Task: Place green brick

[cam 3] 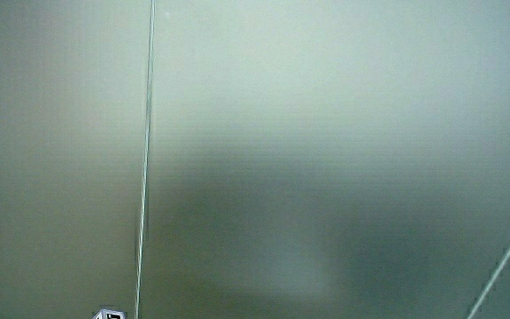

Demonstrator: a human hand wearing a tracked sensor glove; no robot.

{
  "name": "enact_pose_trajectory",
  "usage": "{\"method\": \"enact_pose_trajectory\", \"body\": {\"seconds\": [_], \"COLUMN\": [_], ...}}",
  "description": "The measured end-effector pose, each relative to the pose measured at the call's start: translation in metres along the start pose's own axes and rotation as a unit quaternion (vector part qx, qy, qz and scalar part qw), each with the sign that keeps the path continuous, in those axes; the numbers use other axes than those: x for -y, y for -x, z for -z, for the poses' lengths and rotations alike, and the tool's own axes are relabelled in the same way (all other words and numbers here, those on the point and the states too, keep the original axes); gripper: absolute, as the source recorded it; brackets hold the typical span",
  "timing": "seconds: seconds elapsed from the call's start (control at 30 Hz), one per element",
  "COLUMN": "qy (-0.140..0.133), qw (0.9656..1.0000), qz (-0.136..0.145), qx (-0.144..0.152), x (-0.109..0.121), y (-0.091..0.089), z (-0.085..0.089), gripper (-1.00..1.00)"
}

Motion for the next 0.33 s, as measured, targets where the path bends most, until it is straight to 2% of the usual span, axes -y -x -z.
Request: {"method": "enact_pose_trajectory", "body": {"seconds": [0.2,0.27,0.33], "qy": [0.005,-0.003,-0.002], "qw": [0.9999,1.0000,0.9994], "qz": [-0.008,-0.009,-0.034], "qx": [-0.006,0.000,-0.003], "x": [0.0044,0.0041,0.0017], "y": [-0.0011,-0.0056,-0.0100], "z": [0.0003,0.0020,-0.0006], "gripper": [-1.00,-1.00,-1.00]}}
